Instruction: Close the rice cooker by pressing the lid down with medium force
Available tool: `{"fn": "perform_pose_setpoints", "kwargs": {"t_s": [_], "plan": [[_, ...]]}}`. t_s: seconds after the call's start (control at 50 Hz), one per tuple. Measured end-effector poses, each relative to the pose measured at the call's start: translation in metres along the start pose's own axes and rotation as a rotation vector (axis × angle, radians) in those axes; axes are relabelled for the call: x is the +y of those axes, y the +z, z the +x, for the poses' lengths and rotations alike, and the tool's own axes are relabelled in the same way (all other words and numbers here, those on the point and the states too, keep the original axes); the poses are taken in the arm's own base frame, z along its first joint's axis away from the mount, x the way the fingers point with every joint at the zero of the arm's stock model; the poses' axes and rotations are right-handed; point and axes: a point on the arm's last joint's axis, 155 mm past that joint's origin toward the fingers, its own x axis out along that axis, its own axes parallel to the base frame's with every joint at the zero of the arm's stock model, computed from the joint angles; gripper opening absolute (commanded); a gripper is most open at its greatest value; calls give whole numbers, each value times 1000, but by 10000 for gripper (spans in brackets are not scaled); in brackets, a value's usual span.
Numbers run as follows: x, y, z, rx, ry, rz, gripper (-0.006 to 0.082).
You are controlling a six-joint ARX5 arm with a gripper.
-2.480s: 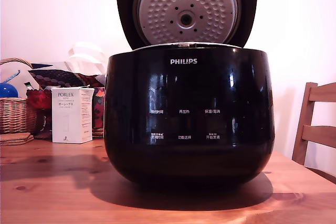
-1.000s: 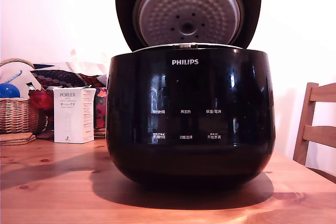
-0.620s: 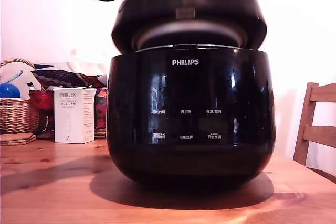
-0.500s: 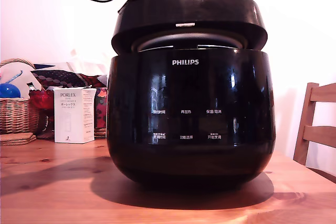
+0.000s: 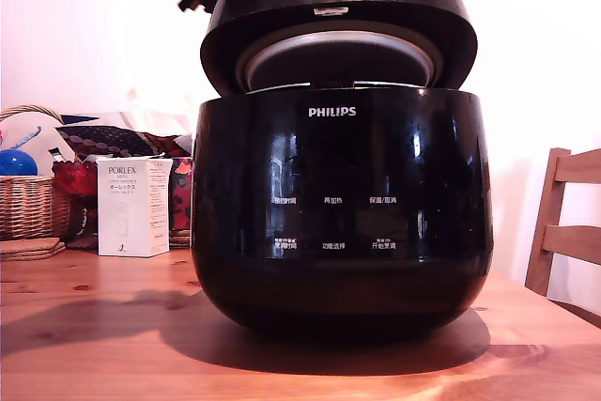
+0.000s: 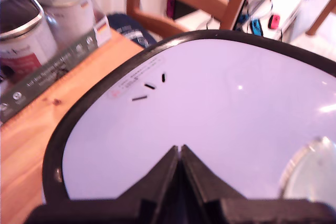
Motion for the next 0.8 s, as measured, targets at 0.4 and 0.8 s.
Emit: {"fn": "perform_pose_setpoints", "kwargs": {"t_s": [0.4,0.8], "plan": [[-13,-10,-21,-123,12,-16,-21],[-30,-21,-27,-168,11,-5,-21]]}}
